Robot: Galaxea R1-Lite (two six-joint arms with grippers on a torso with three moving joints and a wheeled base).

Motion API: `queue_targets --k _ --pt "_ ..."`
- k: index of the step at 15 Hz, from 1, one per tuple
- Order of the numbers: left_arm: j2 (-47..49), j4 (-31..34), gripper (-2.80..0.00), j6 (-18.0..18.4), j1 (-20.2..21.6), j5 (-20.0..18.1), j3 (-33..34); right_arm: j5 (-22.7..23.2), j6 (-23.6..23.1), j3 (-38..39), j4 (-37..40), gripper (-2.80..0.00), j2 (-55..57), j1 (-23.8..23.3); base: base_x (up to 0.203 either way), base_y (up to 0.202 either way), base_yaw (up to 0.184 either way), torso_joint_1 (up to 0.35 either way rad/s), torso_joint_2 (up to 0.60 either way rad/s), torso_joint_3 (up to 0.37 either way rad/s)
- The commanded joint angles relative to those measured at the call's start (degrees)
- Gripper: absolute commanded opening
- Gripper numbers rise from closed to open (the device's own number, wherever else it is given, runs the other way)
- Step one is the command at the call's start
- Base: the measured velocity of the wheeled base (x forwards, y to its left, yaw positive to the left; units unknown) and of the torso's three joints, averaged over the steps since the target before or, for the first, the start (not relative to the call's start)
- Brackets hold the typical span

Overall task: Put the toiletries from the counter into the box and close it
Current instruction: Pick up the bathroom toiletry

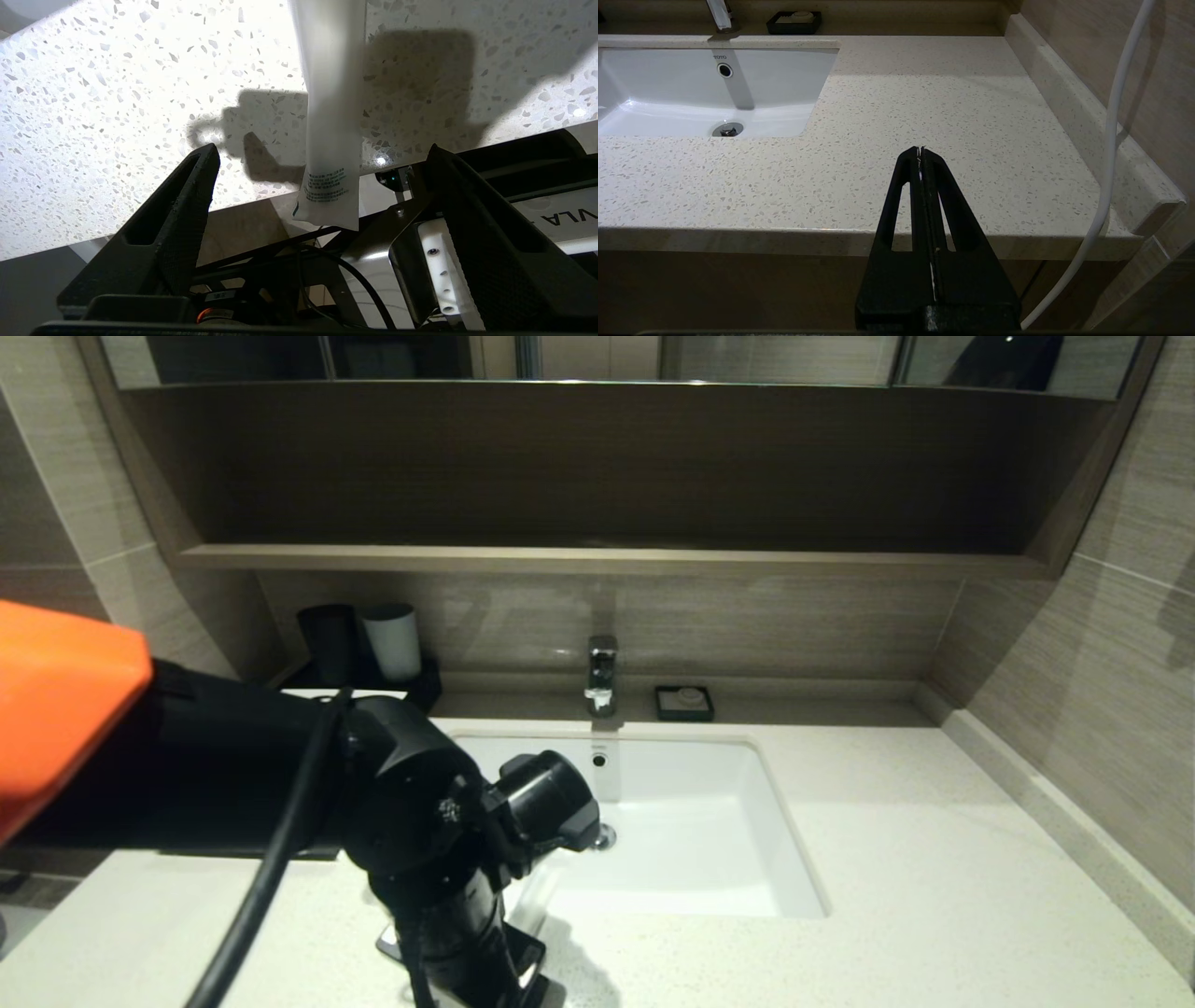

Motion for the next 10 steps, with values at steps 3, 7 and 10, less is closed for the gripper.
queue_targets --k 3,7,10 --pt "0.8 -0.9 0.0 -1.5 0.2 -0.1 0.1 0.0 0.0 0.1 0.0 -2.8 -0.1 0.0 0.0 0.0 0.0 0.0 0.0 0.0" --pt "1.2 -2.4 0.0 -3.9 0.5 -0.2 0.3 0.0 0.0 0.1 0.0 -2.8 -0.1 0.0 0.0 0.0 0.0 0.0 0.0 0.0" --pt "1.5 -2.5 0.0 -4.0 0.9 -0.2 0.3 0.0 0.0 0.1 0.0 -2.8 -0.1 0.0 0.0 0.0 0.0 0.0 0.0 0.0"
